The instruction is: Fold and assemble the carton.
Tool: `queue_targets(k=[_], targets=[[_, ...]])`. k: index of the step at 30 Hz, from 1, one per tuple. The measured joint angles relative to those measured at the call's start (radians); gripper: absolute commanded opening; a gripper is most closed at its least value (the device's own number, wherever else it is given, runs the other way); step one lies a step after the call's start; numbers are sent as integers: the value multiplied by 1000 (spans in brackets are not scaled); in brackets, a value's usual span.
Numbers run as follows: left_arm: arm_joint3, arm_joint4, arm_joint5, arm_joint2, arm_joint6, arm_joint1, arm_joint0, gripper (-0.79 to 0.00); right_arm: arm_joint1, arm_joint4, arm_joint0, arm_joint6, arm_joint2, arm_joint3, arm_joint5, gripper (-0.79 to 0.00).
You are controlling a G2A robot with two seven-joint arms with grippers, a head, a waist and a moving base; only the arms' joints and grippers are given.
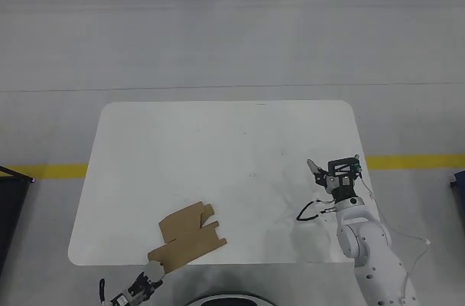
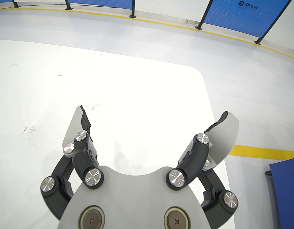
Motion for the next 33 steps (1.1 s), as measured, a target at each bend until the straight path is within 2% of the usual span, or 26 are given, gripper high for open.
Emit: queue_targets(k=[1,3,4,8,9,10,16,22,25,28,33], targets=[[1,-1,4,2,-2,0,-1,-197,0,0,0,0,0,0,0,0],[1,-5,20,4,-16,0,-3,-434,0,0,0,0,0,0,0,0],[2,-6,28,4,-25,0,-3,-508,0,0,0,0,0,0,0,0],[9,15,40,-1,-63,2,-5,-646,0,0,0,0,0,0,0,0],[10,18,40,0,-67,2,-7,-742,0,0,0,0,0,0,0,0],[11,20,39,1,-71,2,-8,-785,0,0,0,0,0,0,0,0],[13,26,50,6,-76,5,-10,-785,0,0,0,0,0,0,0,0],[-15,-12,84,0,-22,11,14,-785,0,0,0,0,0,0,0,0],[-66,-93,132,-25,20,16,50,-785,0,0,0,0,0,0,0,0],[-138,-186,176,-82,25,22,86,-785,0,0,0,0,0,0,0,0],[-265,-289,106,-153,14,29,85,-785,0,0,0,0,0,0,0,0]])
